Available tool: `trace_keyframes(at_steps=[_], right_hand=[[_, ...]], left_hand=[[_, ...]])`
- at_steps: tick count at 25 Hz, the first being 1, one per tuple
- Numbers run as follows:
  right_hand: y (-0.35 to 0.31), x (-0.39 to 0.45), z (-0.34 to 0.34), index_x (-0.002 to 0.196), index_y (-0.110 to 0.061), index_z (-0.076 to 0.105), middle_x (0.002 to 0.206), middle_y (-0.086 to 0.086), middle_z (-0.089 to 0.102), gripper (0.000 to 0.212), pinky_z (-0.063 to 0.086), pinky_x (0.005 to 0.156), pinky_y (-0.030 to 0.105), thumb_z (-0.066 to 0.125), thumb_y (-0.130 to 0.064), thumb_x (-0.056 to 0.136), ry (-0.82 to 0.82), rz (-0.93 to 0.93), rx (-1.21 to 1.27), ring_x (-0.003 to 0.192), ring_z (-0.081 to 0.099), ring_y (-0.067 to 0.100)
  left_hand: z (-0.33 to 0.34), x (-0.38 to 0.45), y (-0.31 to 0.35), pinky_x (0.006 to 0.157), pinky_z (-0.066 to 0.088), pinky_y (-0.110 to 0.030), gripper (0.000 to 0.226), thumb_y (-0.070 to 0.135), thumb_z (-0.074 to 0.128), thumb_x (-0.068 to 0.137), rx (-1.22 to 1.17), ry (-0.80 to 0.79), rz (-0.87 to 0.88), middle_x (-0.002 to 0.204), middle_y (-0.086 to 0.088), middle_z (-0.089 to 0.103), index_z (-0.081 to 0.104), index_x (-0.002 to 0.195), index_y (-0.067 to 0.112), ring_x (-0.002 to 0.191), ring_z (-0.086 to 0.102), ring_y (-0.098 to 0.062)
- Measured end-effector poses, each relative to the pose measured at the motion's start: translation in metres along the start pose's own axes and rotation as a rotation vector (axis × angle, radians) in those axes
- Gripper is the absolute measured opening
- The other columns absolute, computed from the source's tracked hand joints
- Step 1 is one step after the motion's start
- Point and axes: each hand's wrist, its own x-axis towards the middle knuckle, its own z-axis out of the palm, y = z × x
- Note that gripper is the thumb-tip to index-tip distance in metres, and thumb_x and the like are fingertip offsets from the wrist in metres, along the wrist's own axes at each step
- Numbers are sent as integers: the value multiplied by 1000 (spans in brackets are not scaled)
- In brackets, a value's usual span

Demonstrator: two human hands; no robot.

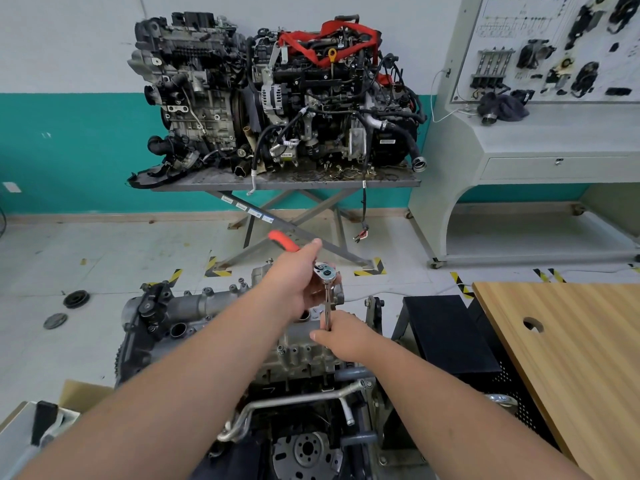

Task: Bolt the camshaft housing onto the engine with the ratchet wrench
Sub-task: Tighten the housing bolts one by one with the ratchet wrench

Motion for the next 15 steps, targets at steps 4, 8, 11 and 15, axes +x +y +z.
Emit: trace_keyframes(at_steps=[4, 8, 11, 15], right_hand=[[0, -2, -1, 75, -20, 43, 71, -1, 50, 30, 38, 63, 31, 58, -33, 97, -30, -19, -27, 66, 46, 15], [-3, -5, -2, 75, -19, 42, 70, 1, 47, 30, 39, 68, 35, 56, -32, 98, -36, -47, -78, 66, 45, 17], [-5, -5, -2, 72, -20, 39, 67, -1, 45, 33, 36, 61, 33, 56, -30, 98, -36, -38, -94, 63, 42, 16], [-3, -2, -1, 71, -17, 40, 64, 0, 42, 33, 32, 57, 32, 56, -30, 96, -20, -16, -69, 58, 38, 15]], left_hand=[[7, -1, 19, 56, 53, -27, 21, 27, 61, 97, 650, -131, 133, 73, -6, 69, 59, 97, 6, 56, 61, -17], [22, -13, 27, 56, 49, -28, 25, 33, 57, 98, 1335, -242, 407, 76, -2, 71, 60, 94, 8, 57, 63, -16], [31, -22, 26, 62, 51, -35, 25, 41, 51, 100, 1682, -219, 571, 85, -4, 65, 56, 98, 17, 72, 66, -22], [29, -27, 12, 56, 38, -31, 31, 52, 37, 102, 1998, -84, 793, 78, 3, 49, 52, 92, 27, 65, 50, -17]])
